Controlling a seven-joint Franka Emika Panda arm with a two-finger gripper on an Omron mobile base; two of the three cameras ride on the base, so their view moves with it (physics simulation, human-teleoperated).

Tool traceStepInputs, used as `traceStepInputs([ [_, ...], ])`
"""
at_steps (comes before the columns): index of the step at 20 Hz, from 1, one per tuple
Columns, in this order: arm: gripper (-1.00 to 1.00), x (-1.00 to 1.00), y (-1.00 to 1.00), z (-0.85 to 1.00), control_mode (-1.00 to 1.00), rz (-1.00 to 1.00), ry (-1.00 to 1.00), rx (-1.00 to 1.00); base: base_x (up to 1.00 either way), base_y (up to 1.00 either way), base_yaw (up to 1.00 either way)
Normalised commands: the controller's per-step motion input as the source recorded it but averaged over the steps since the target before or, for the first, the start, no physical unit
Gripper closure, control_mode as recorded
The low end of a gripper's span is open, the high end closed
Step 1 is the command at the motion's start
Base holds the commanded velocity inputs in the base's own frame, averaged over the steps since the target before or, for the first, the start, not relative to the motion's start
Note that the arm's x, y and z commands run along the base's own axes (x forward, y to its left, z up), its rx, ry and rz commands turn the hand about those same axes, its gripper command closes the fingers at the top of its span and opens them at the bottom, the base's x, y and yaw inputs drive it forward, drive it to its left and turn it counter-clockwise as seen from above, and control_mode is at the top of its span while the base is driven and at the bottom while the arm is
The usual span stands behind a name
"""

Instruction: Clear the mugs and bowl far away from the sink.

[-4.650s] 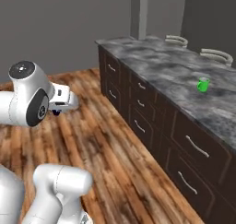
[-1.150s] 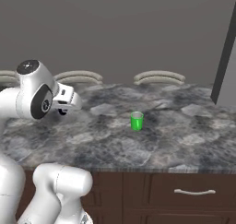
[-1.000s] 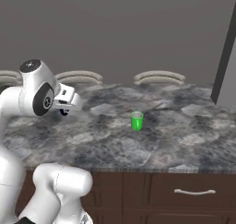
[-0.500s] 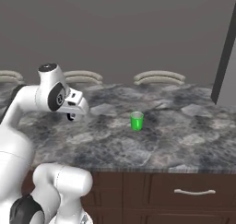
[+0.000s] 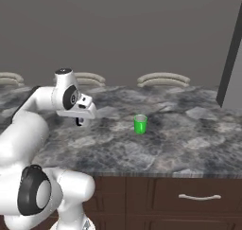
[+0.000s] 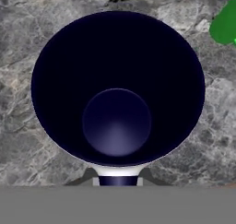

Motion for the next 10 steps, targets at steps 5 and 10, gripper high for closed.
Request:
traceStepInputs([
  [5, 1.00, 0.41, 0.00, -0.41, -1.00, 0.00, 0.08, 0.00, 0.00, 0.00, 0.00],
  [10, 1.00, 0.24, 0.00, -0.34, -1.00, 0.00, 0.01, 0.00, 0.00, 0.00, 0.00],
])
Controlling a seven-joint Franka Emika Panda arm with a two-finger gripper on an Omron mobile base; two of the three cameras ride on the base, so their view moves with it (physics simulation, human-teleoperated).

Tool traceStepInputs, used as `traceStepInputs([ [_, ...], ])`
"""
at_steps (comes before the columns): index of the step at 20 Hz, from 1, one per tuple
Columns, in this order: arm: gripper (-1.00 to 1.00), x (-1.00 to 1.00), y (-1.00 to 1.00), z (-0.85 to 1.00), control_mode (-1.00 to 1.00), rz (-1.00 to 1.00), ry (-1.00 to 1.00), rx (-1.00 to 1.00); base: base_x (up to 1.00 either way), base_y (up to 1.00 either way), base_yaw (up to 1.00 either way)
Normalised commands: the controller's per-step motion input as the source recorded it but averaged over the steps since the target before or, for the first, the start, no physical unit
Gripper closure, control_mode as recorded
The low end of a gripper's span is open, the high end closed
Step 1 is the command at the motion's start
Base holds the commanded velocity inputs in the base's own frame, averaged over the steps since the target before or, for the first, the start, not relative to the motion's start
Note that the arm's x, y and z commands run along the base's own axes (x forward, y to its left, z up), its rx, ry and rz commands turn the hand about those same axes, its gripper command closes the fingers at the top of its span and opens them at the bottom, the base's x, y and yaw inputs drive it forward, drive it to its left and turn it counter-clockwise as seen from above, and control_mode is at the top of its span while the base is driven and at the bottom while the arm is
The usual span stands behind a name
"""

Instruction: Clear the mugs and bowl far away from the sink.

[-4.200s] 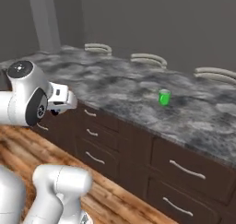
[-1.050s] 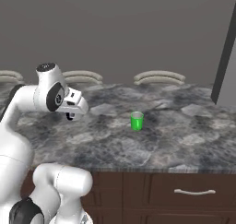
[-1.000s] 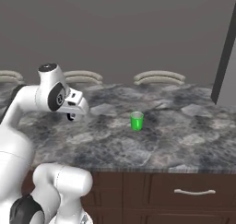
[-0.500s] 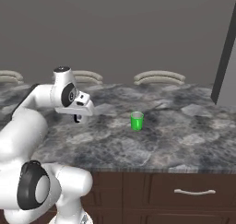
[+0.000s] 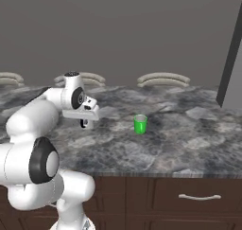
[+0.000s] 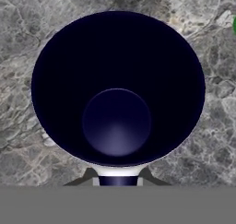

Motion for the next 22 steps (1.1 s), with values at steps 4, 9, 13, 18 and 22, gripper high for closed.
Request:
traceStepInputs([
  [4, 1.00, 0.23, 0.00, -0.33, -1.00, 0.01, 0.00, 0.00, 0.00, 0.00, 0.00],
  [9, 1.00, 0.26, 0.00, -0.35, -1.00, 0.09, 0.00, 0.00, 0.00, 0.00, 0.00],
  [13, 1.00, 0.26, 0.00, -0.32, -1.00, 0.10, -0.01, 0.00, 0.00, 0.00, 0.00],
  [18, 1.00, 0.28, 0.00, -0.29, -1.00, 0.09, -0.01, 0.00, 0.00, 0.00, 0.00],
  [22, 1.00, 0.28, 0.00, -0.27, -1.00, 0.07, 0.00, 0.00, 0.00, 0.00, 0.00],
])
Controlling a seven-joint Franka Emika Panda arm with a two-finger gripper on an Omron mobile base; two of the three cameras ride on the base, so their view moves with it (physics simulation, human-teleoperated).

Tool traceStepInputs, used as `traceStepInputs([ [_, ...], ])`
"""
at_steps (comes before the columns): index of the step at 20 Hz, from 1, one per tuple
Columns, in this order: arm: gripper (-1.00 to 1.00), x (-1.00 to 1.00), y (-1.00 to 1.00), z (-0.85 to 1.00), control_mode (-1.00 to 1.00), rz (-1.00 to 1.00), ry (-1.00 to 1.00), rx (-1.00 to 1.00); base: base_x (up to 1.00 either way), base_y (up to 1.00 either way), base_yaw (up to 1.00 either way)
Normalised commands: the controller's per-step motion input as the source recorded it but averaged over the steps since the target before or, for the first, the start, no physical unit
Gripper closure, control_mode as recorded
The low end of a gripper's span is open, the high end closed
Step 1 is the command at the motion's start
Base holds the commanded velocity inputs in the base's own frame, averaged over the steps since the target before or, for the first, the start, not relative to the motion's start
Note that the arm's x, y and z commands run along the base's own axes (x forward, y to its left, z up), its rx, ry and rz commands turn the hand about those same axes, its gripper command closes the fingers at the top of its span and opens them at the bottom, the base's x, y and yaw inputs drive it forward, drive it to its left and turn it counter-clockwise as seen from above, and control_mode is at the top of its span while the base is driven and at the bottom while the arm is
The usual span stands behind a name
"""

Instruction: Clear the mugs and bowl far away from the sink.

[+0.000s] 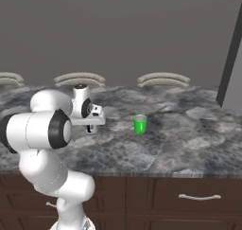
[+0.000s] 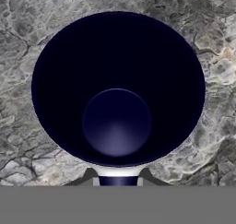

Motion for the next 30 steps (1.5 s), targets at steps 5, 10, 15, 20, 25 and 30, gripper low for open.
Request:
traceStepInputs([
  [5, 1.00, 0.32, 0.00, -0.26, -1.00, 0.04, 0.00, 0.00, 0.00, 0.00, 0.00],
  [10, 1.00, 0.37, 0.00, -0.31, -1.00, 0.02, 0.00, 0.00, 0.00, 0.00, 0.00],
  [15, 1.00, 0.35, 0.00, -0.31, -1.00, 0.01, 0.00, 0.00, 0.00, 0.00, 0.00],
  [20, -1.00, 0.11, 0.09, -0.34, -1.00, 0.00, 0.00, 0.00, 0.00, 0.00, 0.00],
  [25, -1.00, -0.13, -0.02, -0.04, -1.00, 0.00, 0.00, 0.00, 0.00, 0.00, 0.00],
  [30, -1.00, -0.17, -0.06, 0.00, -1.00, 0.00, 0.00, 0.00, 0.00, 0.00, 0.00],
])
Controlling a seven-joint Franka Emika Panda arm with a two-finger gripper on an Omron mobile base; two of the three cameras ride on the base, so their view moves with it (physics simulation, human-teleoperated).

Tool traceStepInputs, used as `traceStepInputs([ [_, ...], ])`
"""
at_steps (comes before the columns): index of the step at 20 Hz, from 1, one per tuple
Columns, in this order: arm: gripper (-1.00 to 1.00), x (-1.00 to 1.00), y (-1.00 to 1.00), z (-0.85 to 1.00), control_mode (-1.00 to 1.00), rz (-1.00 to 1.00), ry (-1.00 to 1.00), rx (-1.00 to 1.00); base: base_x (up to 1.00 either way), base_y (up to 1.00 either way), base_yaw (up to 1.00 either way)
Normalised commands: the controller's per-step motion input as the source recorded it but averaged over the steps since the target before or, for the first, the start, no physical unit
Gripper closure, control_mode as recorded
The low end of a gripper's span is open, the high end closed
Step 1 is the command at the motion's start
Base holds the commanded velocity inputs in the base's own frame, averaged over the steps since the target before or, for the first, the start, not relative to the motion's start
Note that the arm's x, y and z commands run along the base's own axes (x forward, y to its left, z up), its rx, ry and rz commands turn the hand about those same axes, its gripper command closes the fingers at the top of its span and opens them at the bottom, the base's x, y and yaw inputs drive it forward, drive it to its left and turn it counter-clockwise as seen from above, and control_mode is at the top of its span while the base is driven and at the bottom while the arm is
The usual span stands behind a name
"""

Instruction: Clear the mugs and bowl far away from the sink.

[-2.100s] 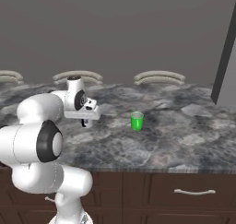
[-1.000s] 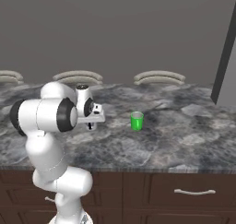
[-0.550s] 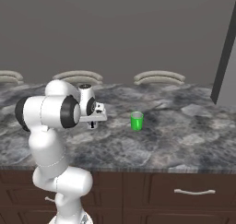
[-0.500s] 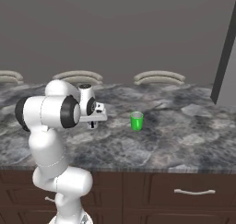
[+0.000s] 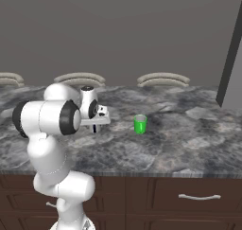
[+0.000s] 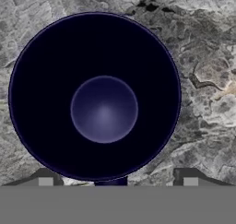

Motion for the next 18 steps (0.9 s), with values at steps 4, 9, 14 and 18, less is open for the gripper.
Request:
traceStepInputs([
  [4, -1.00, -0.36, -0.15, 0.19, -1.00, 0.00, 0.00, 0.02, 0.00, 0.00, 0.00],
  [9, -1.00, -0.35, -0.09, 0.75, -1.00, -0.05, 0.00, 0.08, 0.00, 0.00, 0.00],
  [14, -1.00, -0.28, 0.00, 0.99, -1.00, -0.11, 0.00, 0.06, 0.00, 0.00, 0.00],
  [18, -1.00, -0.76, 0.05, 0.85, -1.00, -0.15, -0.08, 0.00, 0.00, 0.00, 0.00],
])
